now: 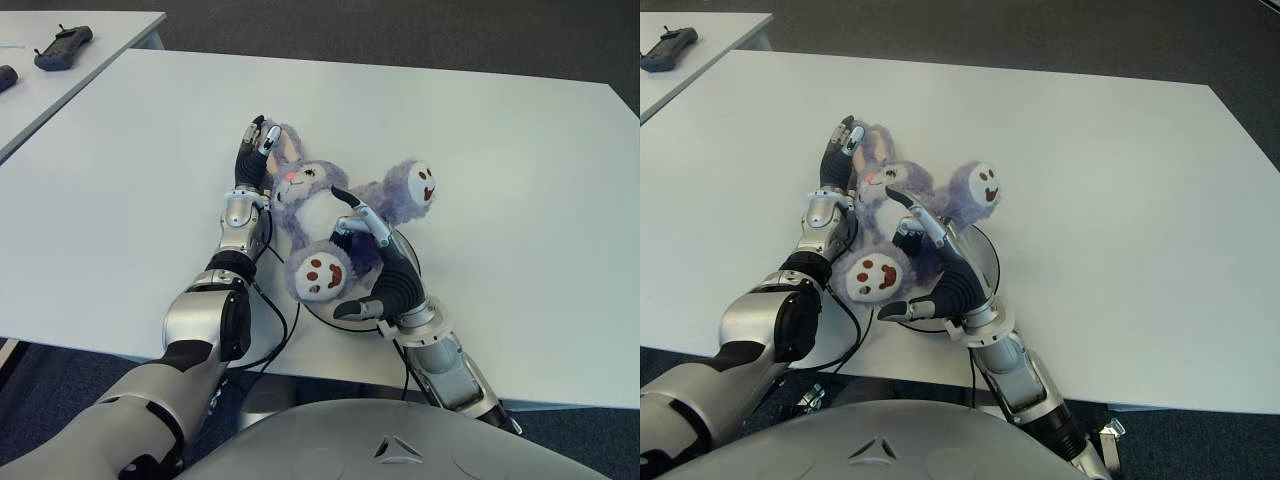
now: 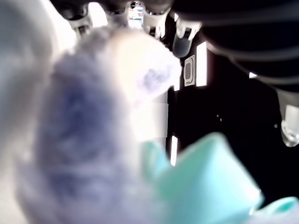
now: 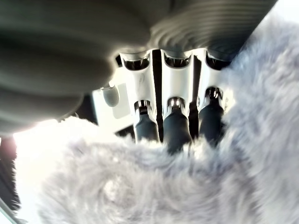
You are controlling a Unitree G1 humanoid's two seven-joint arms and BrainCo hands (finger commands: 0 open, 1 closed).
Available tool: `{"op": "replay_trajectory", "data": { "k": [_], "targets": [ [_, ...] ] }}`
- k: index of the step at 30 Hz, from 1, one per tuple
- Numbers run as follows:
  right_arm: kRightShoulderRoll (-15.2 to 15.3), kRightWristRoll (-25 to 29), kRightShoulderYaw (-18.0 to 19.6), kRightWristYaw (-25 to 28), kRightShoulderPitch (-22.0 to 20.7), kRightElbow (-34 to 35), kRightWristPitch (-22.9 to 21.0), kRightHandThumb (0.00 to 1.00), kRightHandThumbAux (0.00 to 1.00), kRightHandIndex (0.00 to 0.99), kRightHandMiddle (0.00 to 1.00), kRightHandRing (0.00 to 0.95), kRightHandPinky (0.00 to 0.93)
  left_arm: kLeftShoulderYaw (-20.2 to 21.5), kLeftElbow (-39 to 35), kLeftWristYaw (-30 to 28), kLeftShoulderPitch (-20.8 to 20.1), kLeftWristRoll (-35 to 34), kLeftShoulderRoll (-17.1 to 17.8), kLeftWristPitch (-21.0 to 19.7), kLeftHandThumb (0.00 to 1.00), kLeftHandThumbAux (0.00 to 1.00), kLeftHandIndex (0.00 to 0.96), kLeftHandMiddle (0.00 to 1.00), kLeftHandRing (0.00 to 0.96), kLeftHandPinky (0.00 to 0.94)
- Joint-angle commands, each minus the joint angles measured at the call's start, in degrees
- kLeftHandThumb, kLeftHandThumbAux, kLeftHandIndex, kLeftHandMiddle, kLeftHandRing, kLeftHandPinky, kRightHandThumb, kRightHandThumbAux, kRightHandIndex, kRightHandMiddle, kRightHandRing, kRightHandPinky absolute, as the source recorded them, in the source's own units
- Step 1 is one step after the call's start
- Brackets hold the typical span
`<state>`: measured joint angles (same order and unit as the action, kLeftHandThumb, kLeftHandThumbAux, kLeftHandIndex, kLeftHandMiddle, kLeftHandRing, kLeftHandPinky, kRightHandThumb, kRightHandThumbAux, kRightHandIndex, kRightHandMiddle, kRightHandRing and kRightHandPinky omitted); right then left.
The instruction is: Put the doll into the plate.
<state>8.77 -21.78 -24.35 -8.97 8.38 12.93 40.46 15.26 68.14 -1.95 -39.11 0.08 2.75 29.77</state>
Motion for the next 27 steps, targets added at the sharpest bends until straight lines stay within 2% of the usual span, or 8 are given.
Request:
{"op": "replay_trajectory", "data": {
  "k": [1,9,20,27],
  "targets": [
    [-0.3,1.9,1.7,-0.3,-0.6,-7.3,3.4,0.039,0.334,0.000,0.000,0.000,0.000,0.5,9.9,0.0,14.4,0.2,-2.1,-9.3,0.000,0.409,0.000,0.000,0.000,0.000],
    [-1.0,1.7,2.9,-0.4,-0.8,-6.9,4.4,0.035,0.308,0.000,0.000,0.000,0.000,0.6,10.0,-0.2,14.1,0.1,-2.2,-9.7,0.000,0.416,0.000,0.000,0.000,0.000],
    [-3.6,-0.3,4.2,-2.4,-1.9,-8.4,6.2,0.039,0.310,0.000,0.000,0.000,0.000,0.6,9.9,-1.5,14.5,-0.1,-2.1,-9.1,0.000,0.409,0.000,0.000,0.000,0.000],
    [-4.2,1.9,3.9,-1.7,-2.1,-8.6,6.7,0.055,0.322,0.000,0.000,0.000,0.000,0.8,10.0,-1.3,14.6,-0.1,-2.1,-9.0,0.000,0.415,0.000,0.000,0.000,0.000]
  ]
}}
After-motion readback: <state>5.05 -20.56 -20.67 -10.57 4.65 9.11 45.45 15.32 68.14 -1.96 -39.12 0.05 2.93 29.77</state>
